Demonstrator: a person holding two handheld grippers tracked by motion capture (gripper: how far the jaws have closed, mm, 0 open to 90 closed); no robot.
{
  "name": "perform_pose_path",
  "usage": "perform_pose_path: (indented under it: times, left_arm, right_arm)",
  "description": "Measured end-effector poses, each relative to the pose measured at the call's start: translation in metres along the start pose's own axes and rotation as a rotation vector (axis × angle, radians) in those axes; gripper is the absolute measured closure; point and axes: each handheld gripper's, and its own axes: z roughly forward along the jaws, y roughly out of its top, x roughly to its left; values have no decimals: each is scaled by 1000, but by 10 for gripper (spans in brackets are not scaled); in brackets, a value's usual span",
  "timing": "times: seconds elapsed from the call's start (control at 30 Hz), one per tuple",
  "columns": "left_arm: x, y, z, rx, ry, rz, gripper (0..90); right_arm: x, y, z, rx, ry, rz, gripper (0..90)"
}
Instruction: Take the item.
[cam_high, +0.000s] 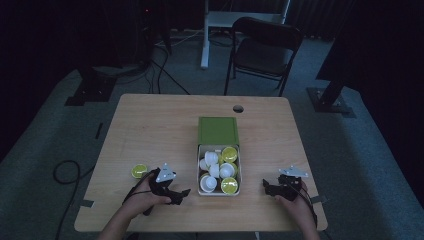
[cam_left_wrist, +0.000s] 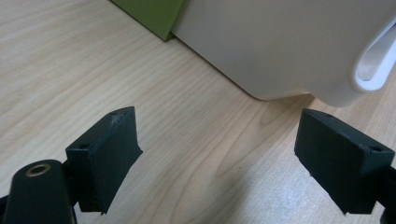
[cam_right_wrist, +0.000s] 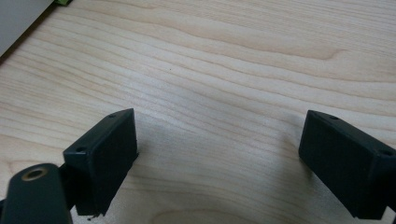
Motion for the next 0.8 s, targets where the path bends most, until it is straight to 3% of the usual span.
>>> perform_pose_path:
  times: [0.53,0.8]
  left_arm:
    - [-5,-10,6,15,-27,55,138]
    - [-6,-15,11,24,-17,64,138]
  right_arm:
    - [0,0,0,0,0,0,111]
    - [0,1,0,0,1,2,111]
